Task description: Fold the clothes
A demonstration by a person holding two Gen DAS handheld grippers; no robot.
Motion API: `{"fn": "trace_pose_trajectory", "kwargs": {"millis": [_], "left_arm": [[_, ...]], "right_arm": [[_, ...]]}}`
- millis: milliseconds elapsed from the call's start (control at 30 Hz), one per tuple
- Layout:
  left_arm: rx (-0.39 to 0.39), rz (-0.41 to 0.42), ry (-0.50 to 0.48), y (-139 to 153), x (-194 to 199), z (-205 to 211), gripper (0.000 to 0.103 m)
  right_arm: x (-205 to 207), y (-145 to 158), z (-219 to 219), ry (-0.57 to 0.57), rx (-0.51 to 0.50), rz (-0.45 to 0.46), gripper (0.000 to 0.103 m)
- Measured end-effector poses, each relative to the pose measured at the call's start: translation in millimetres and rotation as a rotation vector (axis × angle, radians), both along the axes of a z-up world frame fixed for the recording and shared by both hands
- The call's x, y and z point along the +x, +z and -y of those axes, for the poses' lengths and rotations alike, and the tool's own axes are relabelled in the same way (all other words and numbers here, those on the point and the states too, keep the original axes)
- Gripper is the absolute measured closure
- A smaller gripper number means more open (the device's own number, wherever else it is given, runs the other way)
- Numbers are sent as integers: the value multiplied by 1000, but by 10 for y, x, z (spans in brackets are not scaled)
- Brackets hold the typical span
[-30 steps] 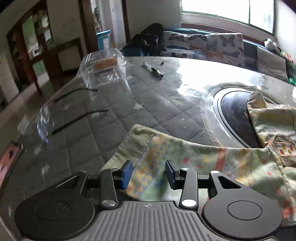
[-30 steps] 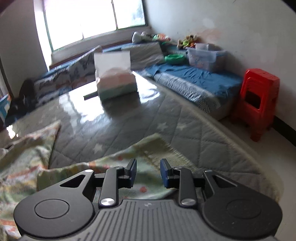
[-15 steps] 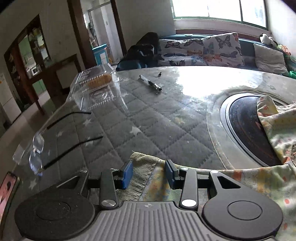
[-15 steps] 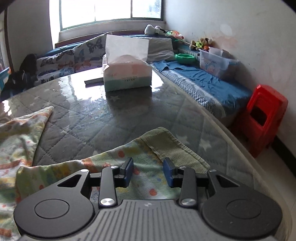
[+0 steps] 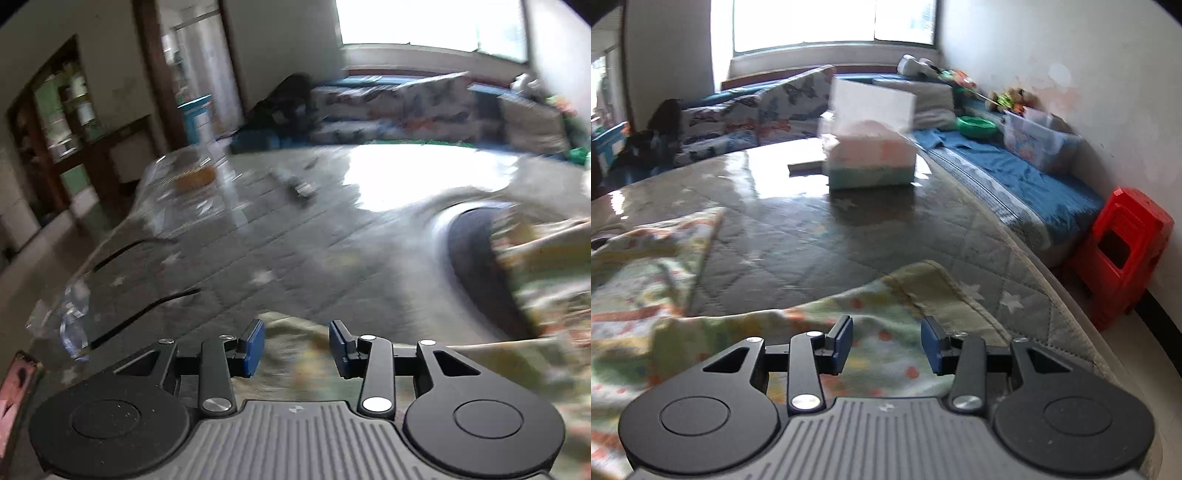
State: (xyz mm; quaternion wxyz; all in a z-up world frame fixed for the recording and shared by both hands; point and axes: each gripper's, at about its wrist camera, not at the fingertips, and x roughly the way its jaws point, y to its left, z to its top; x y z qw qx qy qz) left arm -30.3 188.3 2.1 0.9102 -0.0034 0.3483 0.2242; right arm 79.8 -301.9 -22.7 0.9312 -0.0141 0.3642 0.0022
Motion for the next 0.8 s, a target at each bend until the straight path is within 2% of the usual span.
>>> {"fn": "trace_pose_trajectory", "kwargs": {"millis": [100,233,333,467,633,800], "left_arm": [[-2,43,-142,164,-48,445,61],[-61,76,-321,248,-17,1010,63],[-122,70,-446,228,35,1368,67],[-139,42,-574,103,99,1798,72],[-146,-18,-649,-124,89,2009,75],[-139,-68,-674,-249,104,2035,77]], "right_arm": [[-63,38,-111,48,4,0,58],[-155,43,-410,156,17,-5,58],[-224,46,-633,237,26,-10,58],[-316,51,-932,345,39,-15,58],[-429,55,-1300,478,55,-23,58],[-460,-88,-1374,517,26,-73,58]]}}
